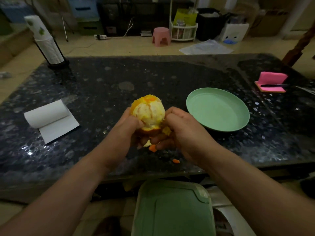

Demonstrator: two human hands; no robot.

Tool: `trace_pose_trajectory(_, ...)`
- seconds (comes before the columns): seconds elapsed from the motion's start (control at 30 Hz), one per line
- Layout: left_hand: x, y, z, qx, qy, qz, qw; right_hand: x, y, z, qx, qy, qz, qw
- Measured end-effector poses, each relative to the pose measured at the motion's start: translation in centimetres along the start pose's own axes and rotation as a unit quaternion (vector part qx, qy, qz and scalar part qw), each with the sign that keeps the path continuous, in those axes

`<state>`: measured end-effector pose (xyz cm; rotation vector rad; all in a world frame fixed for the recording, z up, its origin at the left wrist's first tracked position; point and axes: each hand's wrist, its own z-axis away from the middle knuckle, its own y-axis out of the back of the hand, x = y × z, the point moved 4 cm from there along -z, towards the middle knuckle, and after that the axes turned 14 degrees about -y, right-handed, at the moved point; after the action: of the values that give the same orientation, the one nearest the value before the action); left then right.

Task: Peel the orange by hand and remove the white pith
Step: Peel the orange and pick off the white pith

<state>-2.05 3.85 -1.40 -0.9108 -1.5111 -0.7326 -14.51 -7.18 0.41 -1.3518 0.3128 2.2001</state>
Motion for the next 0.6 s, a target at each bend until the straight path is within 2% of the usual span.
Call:
trace_pose_trajectory(0.2, -0.2, 0.0, 0.1, 0.003, 0.003, 0.0, 1.0, 0.4, 0.0, -0.1, 0.039, 0.029, 0.046, 0.998)
trace_pose_trajectory(0.6, 0.1, -0.3, 0.1, 0.008, -0.006, -0.013, 1.0, 1.2, -0.5, -0.7, 0.014, 0.005, -0.054, 0.998)
